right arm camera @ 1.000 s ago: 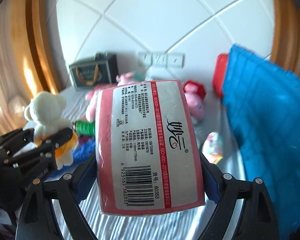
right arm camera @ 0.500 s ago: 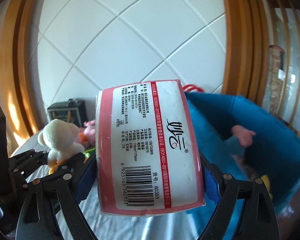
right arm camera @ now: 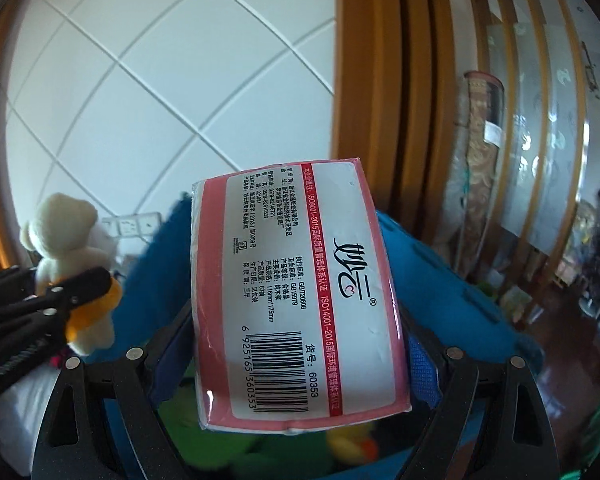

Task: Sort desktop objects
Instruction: 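Lift the teddy bear and tissue pack and carry both toward the blue bin, then open the left gripper over the bin while the right releases the tissue pack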

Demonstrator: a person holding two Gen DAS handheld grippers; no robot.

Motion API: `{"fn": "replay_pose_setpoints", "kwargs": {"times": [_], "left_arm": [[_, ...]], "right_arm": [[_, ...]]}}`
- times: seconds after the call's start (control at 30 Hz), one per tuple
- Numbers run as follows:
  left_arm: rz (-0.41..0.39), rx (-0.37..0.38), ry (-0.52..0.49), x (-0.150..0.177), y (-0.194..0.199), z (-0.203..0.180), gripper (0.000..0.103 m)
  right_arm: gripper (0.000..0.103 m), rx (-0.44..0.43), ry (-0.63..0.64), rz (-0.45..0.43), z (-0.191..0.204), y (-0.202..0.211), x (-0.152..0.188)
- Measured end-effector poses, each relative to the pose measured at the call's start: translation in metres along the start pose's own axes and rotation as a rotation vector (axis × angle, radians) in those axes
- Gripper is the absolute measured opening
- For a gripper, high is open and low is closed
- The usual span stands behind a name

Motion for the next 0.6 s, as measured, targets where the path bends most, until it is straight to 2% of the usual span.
{"fn": "replay_pose_setpoints", "kwargs": {"times": [0.13,0.2,0.4,0.6], "left_arm": [[0.057,-0.061,-0.061,-0.003,-0.020,-0.042,0.030],[0.082,-0.036,-0.042,-0.004,-0.027,-0.052,0.030],[0.142,-0.016,-0.073,0.003,-0.052,-0.101,0.032],[0.205,-0.008,-0.075,0.006,-0.075,-0.120,0.036]], "right_arm": [[0.090,0.018,-0.004,0.039,-0.040,-0.035,0.013],[0.090,0.020,-0.006,0.053,-0.053,-0.048,0.022],[0.090,0.052,0.018,0.075,-0.078,-0.077,0.028],[0.090,0.066,0.054,0.085,-0.095,-0.088,0.031]]}}
Point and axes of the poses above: each gripper's, at about its wrist camera, not at the fingertips, and y roughly against the way its jaws point, z to its left, x to its underside, the point moved 6 cm from there along -y, roughly the way its jaws point, and after that the axes turned 1 degree about -z, right-handed, at the moved point
